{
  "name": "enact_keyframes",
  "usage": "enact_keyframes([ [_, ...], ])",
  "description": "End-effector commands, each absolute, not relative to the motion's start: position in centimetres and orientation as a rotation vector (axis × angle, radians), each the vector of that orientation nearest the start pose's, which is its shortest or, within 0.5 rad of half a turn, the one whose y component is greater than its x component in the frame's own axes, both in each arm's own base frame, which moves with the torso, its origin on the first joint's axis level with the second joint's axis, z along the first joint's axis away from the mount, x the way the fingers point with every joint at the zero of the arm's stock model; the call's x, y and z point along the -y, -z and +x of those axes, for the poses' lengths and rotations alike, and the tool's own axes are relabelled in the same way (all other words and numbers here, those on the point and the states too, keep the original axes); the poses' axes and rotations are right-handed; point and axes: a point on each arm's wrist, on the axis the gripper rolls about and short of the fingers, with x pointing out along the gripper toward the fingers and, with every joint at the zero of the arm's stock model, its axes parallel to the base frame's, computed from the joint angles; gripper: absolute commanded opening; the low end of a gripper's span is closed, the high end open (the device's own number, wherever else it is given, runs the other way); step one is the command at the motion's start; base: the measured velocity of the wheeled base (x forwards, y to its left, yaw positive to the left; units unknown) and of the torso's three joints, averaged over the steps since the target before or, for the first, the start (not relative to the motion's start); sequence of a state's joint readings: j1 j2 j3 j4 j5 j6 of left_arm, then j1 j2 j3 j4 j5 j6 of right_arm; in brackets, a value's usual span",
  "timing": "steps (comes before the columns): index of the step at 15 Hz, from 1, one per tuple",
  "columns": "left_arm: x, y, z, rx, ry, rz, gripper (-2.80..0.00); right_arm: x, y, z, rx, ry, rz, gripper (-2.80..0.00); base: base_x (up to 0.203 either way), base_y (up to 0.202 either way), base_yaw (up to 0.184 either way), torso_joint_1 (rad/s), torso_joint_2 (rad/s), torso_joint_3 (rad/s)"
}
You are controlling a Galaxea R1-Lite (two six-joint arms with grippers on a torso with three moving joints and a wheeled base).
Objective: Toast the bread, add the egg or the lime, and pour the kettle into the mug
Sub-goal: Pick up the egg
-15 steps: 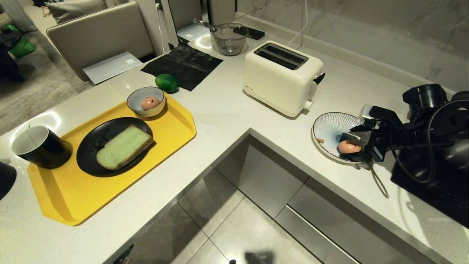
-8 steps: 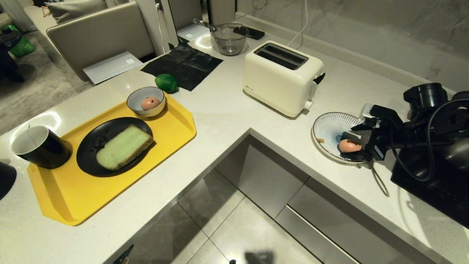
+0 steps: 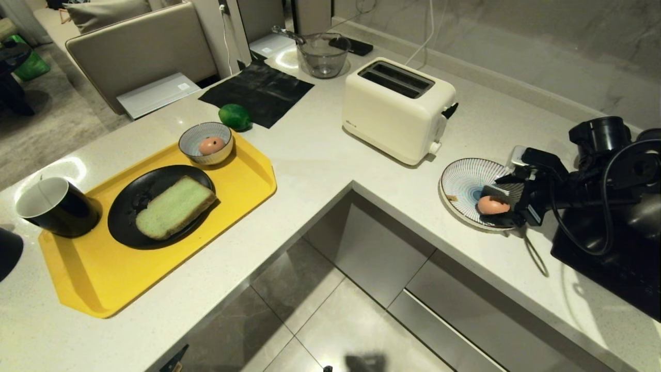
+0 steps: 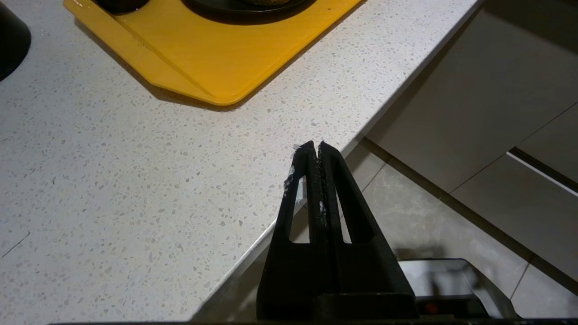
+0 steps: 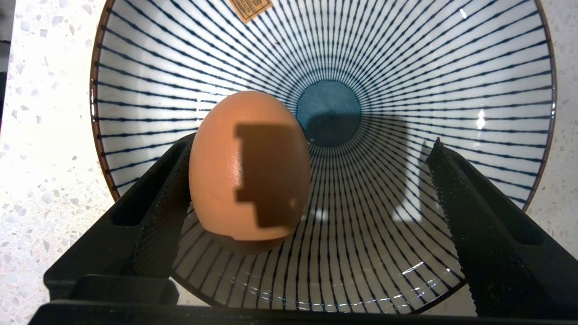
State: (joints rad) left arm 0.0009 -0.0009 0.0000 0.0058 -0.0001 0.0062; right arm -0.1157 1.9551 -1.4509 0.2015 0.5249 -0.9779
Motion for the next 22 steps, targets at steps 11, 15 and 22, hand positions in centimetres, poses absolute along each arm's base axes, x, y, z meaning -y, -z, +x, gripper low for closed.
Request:
enact_keyframes([
  [11, 0.0, -7.4, -2.3, -0.007, -0.002, 0.006, -2.80, 3.2, -19.7, 37.4, -0.414, -0.679, -0.707, -2.80, 0.000, 0.000, 0.000, 0.000, 0.00, 0.000],
  [15, 0.0, -7.4, -2.3, -0.006, -0.002, 0.006, -2.80, 3.4, -19.8, 37.3, -0.414, -0.676, -0.706, -2.80, 0.000, 0.000, 0.000, 0.000, 0.00, 0.000],
  [22, 0.0, -7.5, -2.3, -0.007, -0.002, 0.006, -2.80, 3.3, -21.5, 36.6, -0.384, -0.649, -0.680, -2.80, 0.000, 0.000, 0.000, 0.000, 0.00, 0.000],
])
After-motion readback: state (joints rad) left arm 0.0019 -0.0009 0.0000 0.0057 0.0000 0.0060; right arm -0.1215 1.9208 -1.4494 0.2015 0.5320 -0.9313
